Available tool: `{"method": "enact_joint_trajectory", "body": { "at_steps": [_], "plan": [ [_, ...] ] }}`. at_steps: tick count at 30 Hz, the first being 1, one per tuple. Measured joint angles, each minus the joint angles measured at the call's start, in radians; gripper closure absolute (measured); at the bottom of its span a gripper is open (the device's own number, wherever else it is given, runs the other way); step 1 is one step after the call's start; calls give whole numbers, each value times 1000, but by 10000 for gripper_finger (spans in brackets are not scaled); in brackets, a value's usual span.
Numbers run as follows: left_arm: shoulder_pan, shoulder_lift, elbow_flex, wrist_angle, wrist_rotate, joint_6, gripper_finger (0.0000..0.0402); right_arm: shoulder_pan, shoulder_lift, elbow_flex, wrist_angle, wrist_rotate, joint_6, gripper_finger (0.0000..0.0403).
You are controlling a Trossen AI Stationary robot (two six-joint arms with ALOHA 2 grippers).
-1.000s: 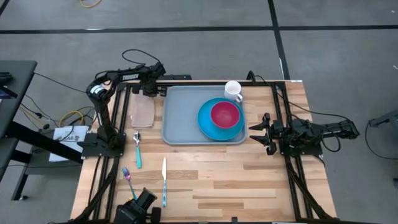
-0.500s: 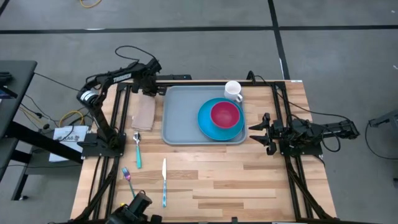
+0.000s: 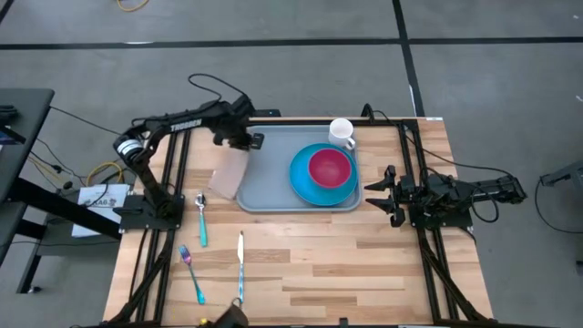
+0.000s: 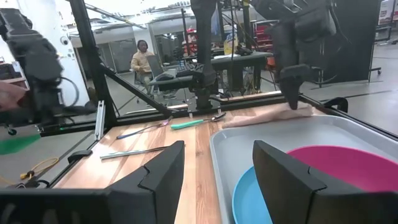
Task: Set up tray
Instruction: Put the pink napkin to the left of the blue plate on the gray serving tray
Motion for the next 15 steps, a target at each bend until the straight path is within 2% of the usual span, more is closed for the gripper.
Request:
{"method": "enact_joint_trajectory", "body": {
  "at_steps": [8,15],
  "plan": [
    [-83,24,1,163,95,-171,401,0,0,0,0,0,0,221],
    [-97,134,2,299,99,-308,401,0,-1,0,0,-1,0,221]
  ]
}}
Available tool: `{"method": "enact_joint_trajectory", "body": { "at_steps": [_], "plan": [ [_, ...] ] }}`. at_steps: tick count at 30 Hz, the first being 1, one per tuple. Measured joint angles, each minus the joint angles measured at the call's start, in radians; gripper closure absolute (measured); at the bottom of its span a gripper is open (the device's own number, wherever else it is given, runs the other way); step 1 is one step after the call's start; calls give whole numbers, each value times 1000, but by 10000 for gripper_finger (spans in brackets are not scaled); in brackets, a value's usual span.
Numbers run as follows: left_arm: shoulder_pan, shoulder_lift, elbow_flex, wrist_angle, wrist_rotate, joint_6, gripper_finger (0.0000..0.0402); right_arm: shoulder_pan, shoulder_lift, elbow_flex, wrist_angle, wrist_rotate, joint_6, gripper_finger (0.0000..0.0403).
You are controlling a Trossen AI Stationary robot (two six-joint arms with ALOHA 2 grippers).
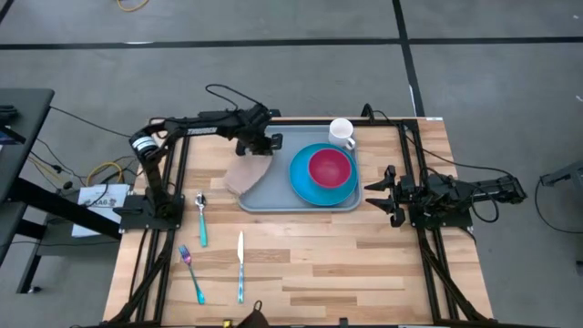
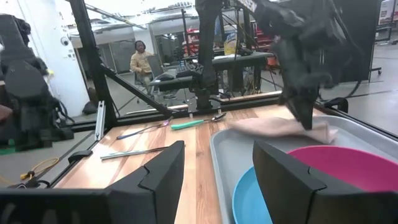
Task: Set up tray
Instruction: Put the pink napkin to the left of the blue plate on the gray serving tray
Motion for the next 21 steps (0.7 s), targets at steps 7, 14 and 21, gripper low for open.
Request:
{"method": "enact_joint_trajectory", "body": {
  "at_steps": [7,14,21],
  "plan": [
    [14,107,30,56,-86,-104,401,0,0,0,-2,0,0,221],
    [15,112,106,92,-198,-164,401,0,0,0,-2,0,0,221],
    [45,111,122,13,-265,-304,401,0,0,0,-2,0,0,221]
  ]
}}
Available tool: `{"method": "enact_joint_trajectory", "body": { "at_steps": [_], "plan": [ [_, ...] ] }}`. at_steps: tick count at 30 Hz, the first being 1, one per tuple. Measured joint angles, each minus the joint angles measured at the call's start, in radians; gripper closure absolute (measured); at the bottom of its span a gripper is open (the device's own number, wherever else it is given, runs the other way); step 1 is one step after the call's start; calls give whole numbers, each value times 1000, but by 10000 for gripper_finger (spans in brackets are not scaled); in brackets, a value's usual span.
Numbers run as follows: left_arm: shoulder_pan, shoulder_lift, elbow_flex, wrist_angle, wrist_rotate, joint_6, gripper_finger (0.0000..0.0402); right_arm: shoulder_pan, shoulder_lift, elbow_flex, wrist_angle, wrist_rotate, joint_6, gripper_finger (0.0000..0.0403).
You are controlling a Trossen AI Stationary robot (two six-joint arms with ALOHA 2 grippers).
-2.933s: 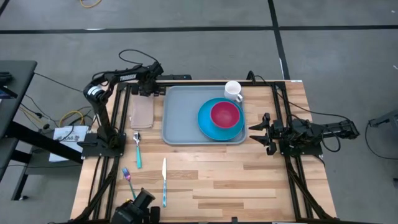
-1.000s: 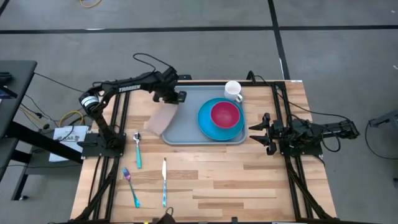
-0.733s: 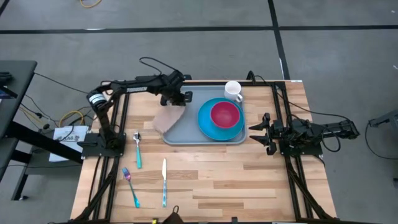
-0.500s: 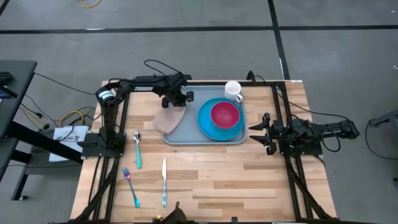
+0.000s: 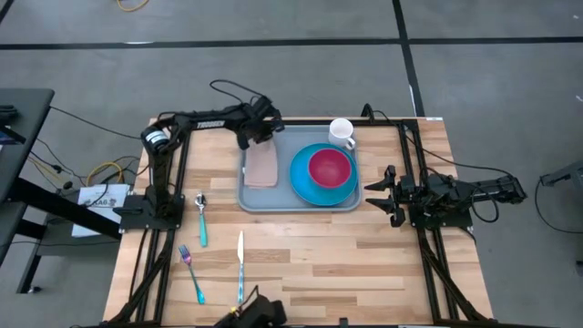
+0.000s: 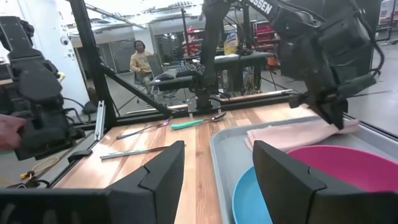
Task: Set up tray
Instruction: Put the pink napkin to the left of the blue plate on the gray serving tray
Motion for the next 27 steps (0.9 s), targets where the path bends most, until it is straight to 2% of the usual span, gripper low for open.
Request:
{"method": "enact_joint_trajectory", "body": {
  "at_steps": [5,8,11,22,27],
  "plan": [
    [10,0,-1,-36,-21,-8,401,0,0,0,0,0,0,221],
    [3,0,-1,-5,8,10,401,0,0,0,0,0,0,221],
    [-20,0,0,-48,15,13,401,0,0,0,0,0,0,221],
    [-57,0,0,-92,-20,19,401,0,0,0,0,0,0,221],
    [-57,0,0,-71,-18,48,379,0,0,0,0,0,0,221]
  ]
}}
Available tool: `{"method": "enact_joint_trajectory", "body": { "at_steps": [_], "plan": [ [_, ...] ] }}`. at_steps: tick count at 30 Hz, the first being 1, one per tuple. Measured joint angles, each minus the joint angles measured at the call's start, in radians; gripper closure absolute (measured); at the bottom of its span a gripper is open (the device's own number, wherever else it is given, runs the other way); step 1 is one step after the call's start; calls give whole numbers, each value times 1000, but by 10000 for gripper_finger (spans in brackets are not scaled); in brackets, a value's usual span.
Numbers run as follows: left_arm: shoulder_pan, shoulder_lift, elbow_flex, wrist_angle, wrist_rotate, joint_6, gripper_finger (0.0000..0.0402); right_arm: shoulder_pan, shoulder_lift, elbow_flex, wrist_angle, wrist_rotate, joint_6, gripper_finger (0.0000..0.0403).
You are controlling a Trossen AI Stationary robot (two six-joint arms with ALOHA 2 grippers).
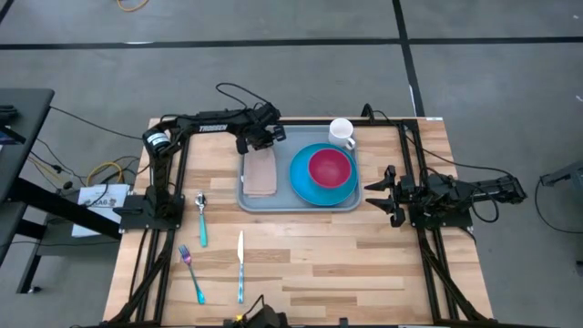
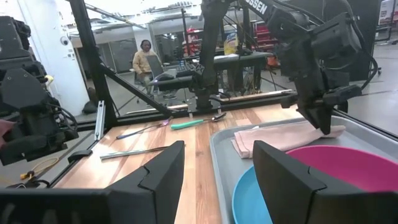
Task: Set up tray
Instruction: Put the pink napkin to the left of the blue plate on the gray serving tray, then put the blue fork on the pink napkin on the gray serving tray
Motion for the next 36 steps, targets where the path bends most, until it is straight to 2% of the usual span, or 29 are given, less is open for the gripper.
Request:
{"method": "enact_joint_trajectory", "body": {
  "at_steps": [13,18,22,26,30,32,36],
  "plan": [
    [-7,-19,-1,68,37,85,297,0,0,0,0,0,0,221],
    [-28,-88,-1,104,-1,175,286,0,0,0,0,0,0,221],
    [-74,-210,-1,86,-34,318,285,0,0,0,0,0,0,221],
    [-173,-371,-1,27,-86,336,285,0,0,0,0,0,0,221],
    [-337,-541,-1,-42,-229,292,285,0,0,0,0,0,0,221],
    [-441,-610,-1,-123,-329,210,285,0,0,0,0,0,0,221],
    [-674,-691,0,-340,-485,-57,285,0,0,0,1,0,0,221]
  ]
}}
